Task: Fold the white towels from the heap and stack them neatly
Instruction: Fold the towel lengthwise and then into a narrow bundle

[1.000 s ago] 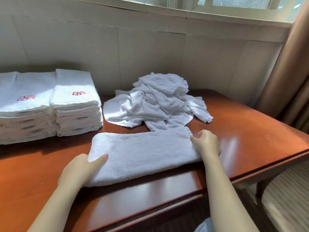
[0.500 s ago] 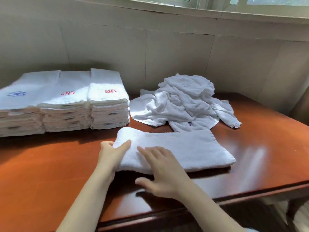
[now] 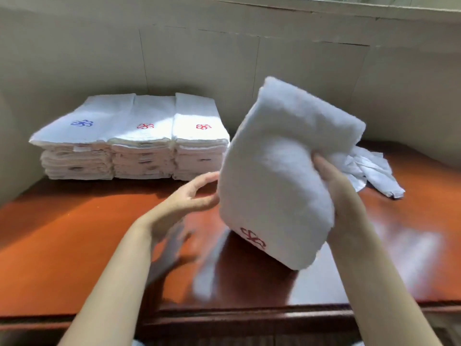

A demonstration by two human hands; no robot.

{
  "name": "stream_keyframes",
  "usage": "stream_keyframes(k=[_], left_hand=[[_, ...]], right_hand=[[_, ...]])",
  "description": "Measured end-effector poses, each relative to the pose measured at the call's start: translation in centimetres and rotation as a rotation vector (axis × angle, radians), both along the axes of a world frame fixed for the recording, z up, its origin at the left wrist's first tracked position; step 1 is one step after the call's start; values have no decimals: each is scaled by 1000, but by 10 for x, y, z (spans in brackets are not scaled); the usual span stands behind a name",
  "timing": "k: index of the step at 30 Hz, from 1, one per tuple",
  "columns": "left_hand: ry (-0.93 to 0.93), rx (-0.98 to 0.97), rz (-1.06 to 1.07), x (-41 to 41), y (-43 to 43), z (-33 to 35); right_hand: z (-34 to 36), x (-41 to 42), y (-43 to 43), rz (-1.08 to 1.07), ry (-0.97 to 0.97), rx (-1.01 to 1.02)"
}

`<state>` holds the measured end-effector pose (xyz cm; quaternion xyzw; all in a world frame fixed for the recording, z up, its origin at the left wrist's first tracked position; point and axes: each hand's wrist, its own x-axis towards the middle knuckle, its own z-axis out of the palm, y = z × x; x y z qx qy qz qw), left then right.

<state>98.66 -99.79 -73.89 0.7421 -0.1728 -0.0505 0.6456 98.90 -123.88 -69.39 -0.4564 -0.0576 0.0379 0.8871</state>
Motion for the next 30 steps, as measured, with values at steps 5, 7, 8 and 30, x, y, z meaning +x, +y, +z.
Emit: stream_keyframes(k=[5,7,8,30], left_hand=[[335,-106,-228,-6,20,-11],[381,-80,-140,-6,21,-20],[404,8,-55,-5,20,-26],[396,214,-17,-2,-13,-29]], right_hand=[[-17,41,-16,-170,146,195],[-49,57,-27,-418,263,-24],[-63,61,-33,-463,315,-155],[-101,61,-53,-207,14,-1034]])
